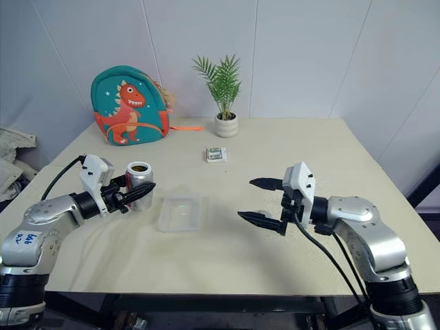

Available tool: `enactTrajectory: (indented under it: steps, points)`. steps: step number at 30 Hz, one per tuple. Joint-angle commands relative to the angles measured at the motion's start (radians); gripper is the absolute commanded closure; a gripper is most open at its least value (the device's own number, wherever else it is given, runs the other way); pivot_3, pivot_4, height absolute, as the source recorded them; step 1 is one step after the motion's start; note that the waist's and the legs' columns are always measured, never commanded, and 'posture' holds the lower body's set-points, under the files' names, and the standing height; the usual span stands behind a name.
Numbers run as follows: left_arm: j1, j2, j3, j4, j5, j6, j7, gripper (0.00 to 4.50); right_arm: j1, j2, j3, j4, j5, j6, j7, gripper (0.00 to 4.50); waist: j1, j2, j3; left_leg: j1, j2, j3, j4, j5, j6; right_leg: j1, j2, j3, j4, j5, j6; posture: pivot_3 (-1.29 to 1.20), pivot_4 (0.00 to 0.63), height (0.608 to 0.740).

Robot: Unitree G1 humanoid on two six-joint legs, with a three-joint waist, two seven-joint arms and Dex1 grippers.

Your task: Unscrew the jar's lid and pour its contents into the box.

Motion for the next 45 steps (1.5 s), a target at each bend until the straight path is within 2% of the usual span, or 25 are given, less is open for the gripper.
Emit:
enactTrajectory:
  steps: [1, 6, 11, 18, 22, 25, 31, 37, 41, 45]
  points:
    - [-0.037, 0.002, 0.014, 0.046, 0.057, -0.065, 0.046, 2.44, 0.009, -0.012, -0.021, -0.03, 0.018, -0.019, 0.008, 0.03, -0.004, 0.0, 0.0, 0.001, 0.0, 0.001, 0.0, 0.0, 0.0, 0.0, 0.0, 0.0, 0.0, 0.0, 0.0, 0.0, 0.15, 0.74]
    - [-0.05, 0.029, -0.127, 0.071, 0.275, -0.285, 0.065, 2.44, 0.009, 0.015, -0.001, -0.022, 0.018, -0.015, -0.011, 0.03, -0.001, 0.0, 0.0, 0.001, 0.001, 0.004, 0.001, 0.0, 0.0, 0.0, 0.0, 0.001, 0.0, 0.0, -0.001, 0.0, 0.15, 0.74]
    - [-0.088, 0.111, -0.276, 0.109, 0.599, -0.587, 0.155, 2.44, 0.012, 0.036, 0.006, -0.006, 0.013, -0.019, -0.024, 0.03, 0.001, 0.0, 0.0, 0.001, 0.001, 0.007, 0.001, -0.001, 0.001, -0.001, 0.0, 0.005, -0.002, 0.001, 0.0, 0.0, 0.15, 0.74]
    - [-0.295, 0.329, -0.543, 0.222, 1.354, -0.983, 0.598, 2.44, 0.018, 0.094, 0.015, 0.004, 0.019, -0.019, -0.06, 0.03, -0.002, 0.0, 0.0, 0.001, 0.001, 0.01, 0.001, -0.001, 0.002, -0.002, 0.001, 0.01, -0.001, 0.002, 0.002, 0.0, 0.15, 0.74]
    - [-0.41, 0.339, -0.645, 0.311, 1.578, -1.045, 0.797, 2.44, 0.013, 0.127, 0.022, 0.012, 0.017, -0.022, -0.077, 0.03, -0.001, 0.0, 0.0, 0.001, 0.0, 0.012, 0.001, -0.002, 0.004, -0.002, 0.001, 0.011, -0.001, 0.003, 0.004, 0.0, 0.15, 0.74]
    - [-0.485, 0.313, -0.71, 0.377, 1.686, -1.056, 0.876, 2.44, 0.016, 0.15, 0.029, 0.012, 0.014, -0.028, -0.09, 0.03, -0.001, 0.0, 0.0, 0.0, 0.0, 0.012, 0.001, -0.002, 0.004, -0.003, 0.001, 0.011, 0.0, 0.003, 0.004, 0.0, 0.15, 0.74]
    - [-0.553, 0.289, -0.794, 0.447, 1.8, -1.061, 0.921, 2.44, 0.036, 0.184, 0.034, -0.003, 0.019, -0.031, -0.123, 0.03, -0.004, 0.0, 0.0, 0.0, 0.0, 0.012, 0.001, -0.003, 0.004, -0.005, 0.001, 0.011, 0.001, 0.003, 0.005, 0.0, 0.15, 0.74]
    - [-0.571, 0.298, -0.805, 0.47, 1.796, -1.079, 0.878, 2.44, 0.052, 0.207, 0.035, -0.008, 0.022, -0.035, -0.145, 0.03, -0.002, -0.001, 0.0, -0.001, 0.0, 0.013, 0.001, -0.003, 0.004, -0.005, 0.001, 0.011, 0.002, 0.003, 0.005, 0.0, 0.15, 0.74]
    - [-0.562, 0.297, -0.756, 0.5, 1.697, -1.087, 0.83, 2.44, 0.052, 0.213, 0.039, -0.002, 0.02, -0.041, -0.149, 0.03, -0.003, -0.001, 0.0, -0.001, 0.0, 0.013, 0.002, -0.003, 0.004, -0.005, 0.001, 0.012, 0.003, 0.003, 0.005, 0.0, 0.15, 0.74]
    - [-0.51, 0.257, -0.62, 0.556, 1.369, -1.063, 0.63, 2.44, 0.04, 0.213, 0.039, 0.011, 0.018, -0.045, -0.143, 0.03, -0.004, 0.0, 0.0, 0.0, 0.001, 0.013, 0.003, -0.003, 0.004, -0.005, 0.002, 0.012, 0.005, 0.003, 0.005, 0.0, 0.15, 0.74]
